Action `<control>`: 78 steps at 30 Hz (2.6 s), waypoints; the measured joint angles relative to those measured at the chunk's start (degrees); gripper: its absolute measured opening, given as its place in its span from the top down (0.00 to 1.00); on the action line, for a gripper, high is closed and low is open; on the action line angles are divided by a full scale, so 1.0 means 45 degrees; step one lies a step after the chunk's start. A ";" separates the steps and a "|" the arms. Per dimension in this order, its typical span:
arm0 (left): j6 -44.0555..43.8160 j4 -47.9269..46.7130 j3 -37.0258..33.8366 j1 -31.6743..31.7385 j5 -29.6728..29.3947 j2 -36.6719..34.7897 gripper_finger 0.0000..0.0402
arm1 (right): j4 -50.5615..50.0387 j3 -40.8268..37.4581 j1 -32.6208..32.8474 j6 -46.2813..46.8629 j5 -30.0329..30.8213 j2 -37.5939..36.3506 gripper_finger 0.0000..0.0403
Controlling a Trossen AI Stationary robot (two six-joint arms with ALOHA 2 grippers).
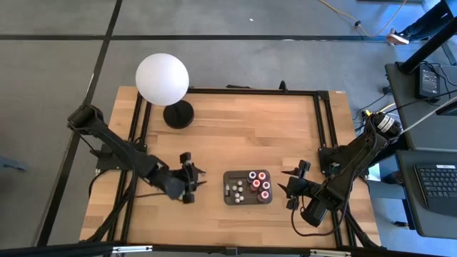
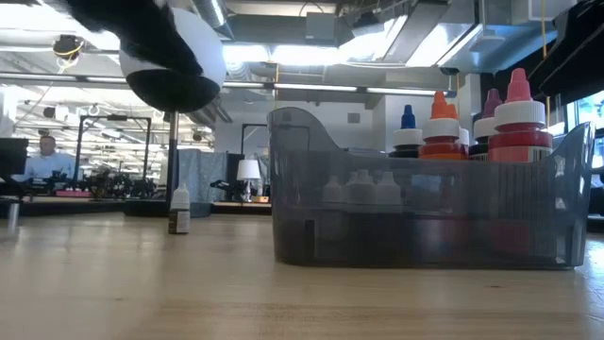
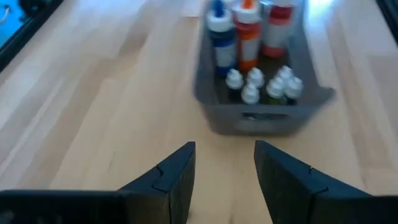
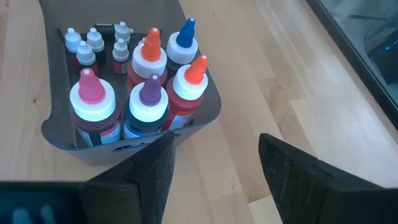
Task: Pick & Place food coloring
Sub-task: Put the small food coloring bottle into the black bin
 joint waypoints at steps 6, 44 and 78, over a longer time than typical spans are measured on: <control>-0.0677 0.1844 -0.1365 0.0930 -0.0037 -0.0214 0.59 | 0.0010 0.0000 0.0001 0.0010 0.0002 0.0000 0.42; -0.3664 -0.0145 -0.1407 0.1531 -0.0255 0.1991 0.61 | 0.0024 0.0000 -0.0003 0.0005 0.0471 0.0000 0.42; -0.4266 0.0094 -0.1397 0.1541 0.0460 0.3090 0.42 | 0.0029 0.0000 -0.0003 0.0010 0.0466 0.0000 0.42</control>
